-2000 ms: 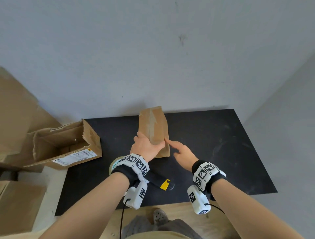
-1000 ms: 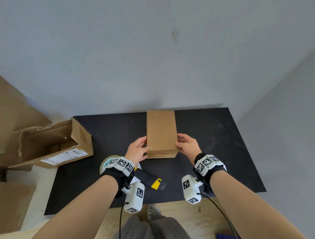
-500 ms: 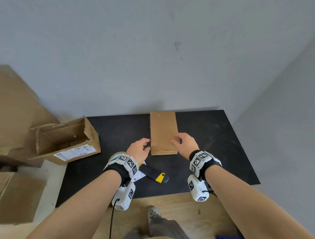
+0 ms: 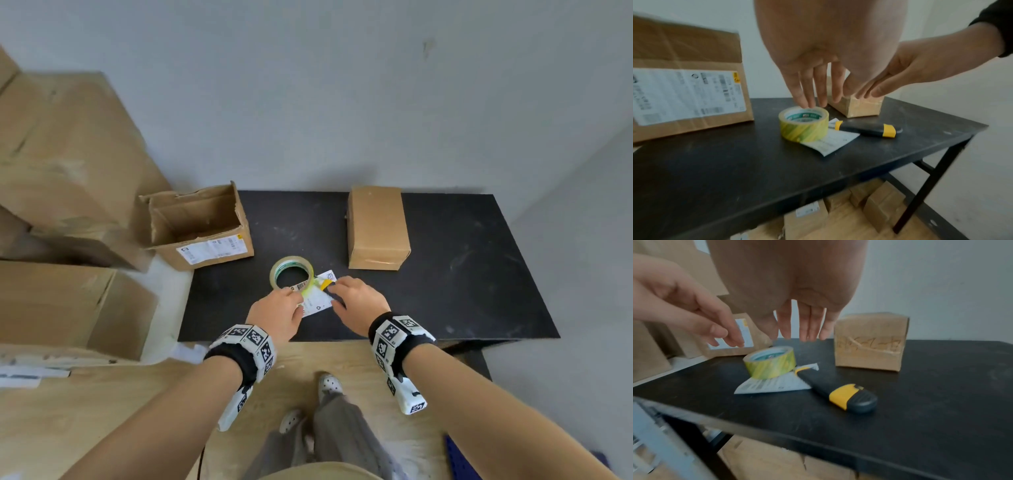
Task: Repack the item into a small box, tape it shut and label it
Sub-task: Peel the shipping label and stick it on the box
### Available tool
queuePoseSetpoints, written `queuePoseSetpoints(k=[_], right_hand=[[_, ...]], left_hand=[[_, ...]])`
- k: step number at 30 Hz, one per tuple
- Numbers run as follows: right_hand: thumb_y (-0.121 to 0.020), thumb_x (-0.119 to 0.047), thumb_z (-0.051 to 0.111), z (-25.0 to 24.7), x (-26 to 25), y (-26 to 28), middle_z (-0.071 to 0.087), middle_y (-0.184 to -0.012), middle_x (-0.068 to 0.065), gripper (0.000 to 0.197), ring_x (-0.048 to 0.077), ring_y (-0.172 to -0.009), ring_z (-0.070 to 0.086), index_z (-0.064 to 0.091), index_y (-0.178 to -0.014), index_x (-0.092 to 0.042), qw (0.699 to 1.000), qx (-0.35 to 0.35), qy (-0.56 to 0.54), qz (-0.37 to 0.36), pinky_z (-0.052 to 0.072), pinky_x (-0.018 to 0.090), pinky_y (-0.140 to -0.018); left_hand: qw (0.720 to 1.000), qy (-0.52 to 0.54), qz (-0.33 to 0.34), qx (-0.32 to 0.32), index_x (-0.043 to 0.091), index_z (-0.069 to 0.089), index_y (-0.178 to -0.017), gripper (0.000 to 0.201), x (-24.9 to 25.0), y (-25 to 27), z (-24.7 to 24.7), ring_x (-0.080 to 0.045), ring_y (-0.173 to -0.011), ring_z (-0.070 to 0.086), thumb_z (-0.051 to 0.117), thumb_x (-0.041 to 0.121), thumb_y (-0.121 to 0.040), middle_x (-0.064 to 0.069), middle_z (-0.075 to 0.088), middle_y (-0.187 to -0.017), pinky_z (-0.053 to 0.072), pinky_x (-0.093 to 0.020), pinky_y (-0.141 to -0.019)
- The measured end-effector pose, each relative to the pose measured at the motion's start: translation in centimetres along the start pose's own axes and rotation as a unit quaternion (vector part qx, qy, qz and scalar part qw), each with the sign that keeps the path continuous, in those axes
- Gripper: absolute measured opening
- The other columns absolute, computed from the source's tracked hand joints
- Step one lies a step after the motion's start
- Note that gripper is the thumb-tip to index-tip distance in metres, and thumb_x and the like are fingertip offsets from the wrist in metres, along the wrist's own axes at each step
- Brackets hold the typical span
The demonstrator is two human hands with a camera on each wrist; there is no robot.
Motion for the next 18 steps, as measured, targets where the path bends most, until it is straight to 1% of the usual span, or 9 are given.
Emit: queuePoseSetpoints(k=[2, 4, 5, 7, 9, 11, 13, 16, 18], right_hand=[[-0.097, -0.027, 0.042, 1.7, -1.0, 0.2, 0.046, -0.138, -0.003, 0.036, 0.019, -0.124, 0.044, 0.052, -0.131, -0.021, 1.0, -0.006, 0.002, -0.01, 0.041, 0.032, -0.097], [-0.097, -0.026, 0.04, 3.2, -1.8, 0.2, 0.045, -0.139, -0.002, 0.037, 0.019, -0.126, 0.043, 0.051, -0.132, -0.02, 1.0, -0.015, 0.003, -0.02, 0.04, 0.031, -0.098], [-0.097, -0.026, 0.04, 3.8, -2.1, 0.2, 0.044, -0.141, -0.002, 0.037, 0.019, -0.127, 0.043, 0.05, -0.133, -0.02, 0.999, -0.023, 0.004, -0.023, 0.04, 0.031, -0.098], [-0.098, -0.025, 0.04, 5.0, -2.5, 0.0, 0.039, -0.145, -0.001, 0.039, 0.02, -0.13, 0.04, 0.047, -0.136, -0.019, 0.999, -0.042, 0.004, -0.022, 0.04, 0.032, -0.099], [-0.098, -0.024, 0.04, 5.9, -2.7, -0.3, 0.034, -0.149, -0.001, 0.041, 0.021, -0.133, 0.037, 0.043, -0.138, -0.018, 0.998, -0.054, -0.001, -0.023, 0.041, 0.035, -0.101], [-0.097, -0.023, 0.041, 6.7, -2.9, -0.5, 0.03, -0.151, 0.0, 0.043, 0.021, -0.135, 0.035, 0.04, -0.14, -0.017, 0.998, -0.057, -0.005, -0.026, 0.038, 0.035, -0.103], [-0.097, -0.021, 0.042, 7.1, -2.8, -0.6, 0.028, -0.152, 0.0, 0.045, 0.02, -0.136, 0.033, 0.038, -0.141, -0.016, 0.998, -0.05, -0.009, -0.027, 0.034, 0.032, -0.105], [-0.096, -0.019, 0.044, 7.5, -2.4, -0.9, 0.029, -0.152, 0.002, 0.046, 0.021, -0.136, 0.033, 0.038, -0.142, -0.014, 0.999, -0.033, -0.02, -0.028, 0.031, 0.032, -0.107], [-0.096, -0.018, 0.044, 7.6, -2.1, -0.9, 0.029, -0.152, 0.003, 0.047, 0.022, -0.137, 0.033, 0.038, -0.142, -0.013, 0.999, -0.033, -0.022, -0.032, 0.03, 0.032, -0.109]], left_hand=[[1.0, -0.01, -0.008, -0.009, 0.02, 0.055, -0.121, 0.03, -0.9, 1.1, 1.2, -0.016, -0.114, 0.049, 0.039, 0.029, -0.097, 0.004, 0.053, -0.124, 0.05, -0.036, -0.084], [0.999, -0.013, -0.01, -0.031, 0.021, 0.05, -0.128, 0.034, -1.7, 1.9, 2.3, -0.015, -0.119, 0.047, 0.038, 0.028, -0.098, 0.005, 0.049, -0.131, 0.048, -0.034, -0.089], [0.999, -0.014, -0.008, -0.04, 0.021, 0.046, -0.134, 0.037, -2.1, 2.1, 2.9, -0.014, -0.124, 0.044, 0.038, 0.028, -0.098, 0.005, 0.044, -0.138, 0.046, -0.033, -0.093], [0.999, -0.016, -0.003, -0.052, 0.02, 0.033, -0.144, 0.046, -2.8, 2.2, 4.1, -0.011, -0.136, 0.032, 0.037, 0.029, -0.099, 0.007, 0.03, -0.151, 0.04, -0.03, -0.102], [0.998, -0.018, 0.003, -0.057, 0.019, 0.02, -0.149, 0.053, -3.2, 1.8, 5.1, -0.011, -0.143, 0.019, 0.037, 0.03, -0.1, 0.006, 0.015, -0.157, 0.035, -0.029, -0.107], [0.997, -0.035, 0.013, -0.064, 0.016, 0.013, -0.15, 0.059, -3.4, 1.3, 5.7, -0.013, -0.145, 0.011, 0.037, 0.034, -0.1, 0.003, 0.008, -0.159, 0.03, -0.03, -0.111], [0.996, -0.059, 0.02, -0.062, 0.015, 0.012, -0.15, 0.061, -3.6, 0.8, 6.3, -0.015, -0.146, 0.008, 0.035, 0.04, -0.099, 0.001, 0.006, -0.159, 0.022, -0.03, -0.114], [0.993, -0.089, 0.031, -0.07, 0.018, 0.012, -0.15, 0.063, -3.9, 0.4, 7.2, -0.016, -0.146, 0.006, 0.032, 0.046, -0.098, 0.001, 0.004, -0.159, 0.017, -0.032, -0.116], [0.99, -0.106, 0.047, -0.076, 0.018, 0.011, -0.151, 0.064, -4.2, 0.5, 7.7, -0.016, -0.146, 0.006, 0.032, 0.047, -0.098, 0.001, 0.003, -0.159, 0.015, -0.032, -0.117]])
Point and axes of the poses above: each hand's wrist, its own y-axis away from the middle knuckle, its own z-axis out of the palm, x = y × z, the point moved 1 cm from there along -y, towards the middle knuckle
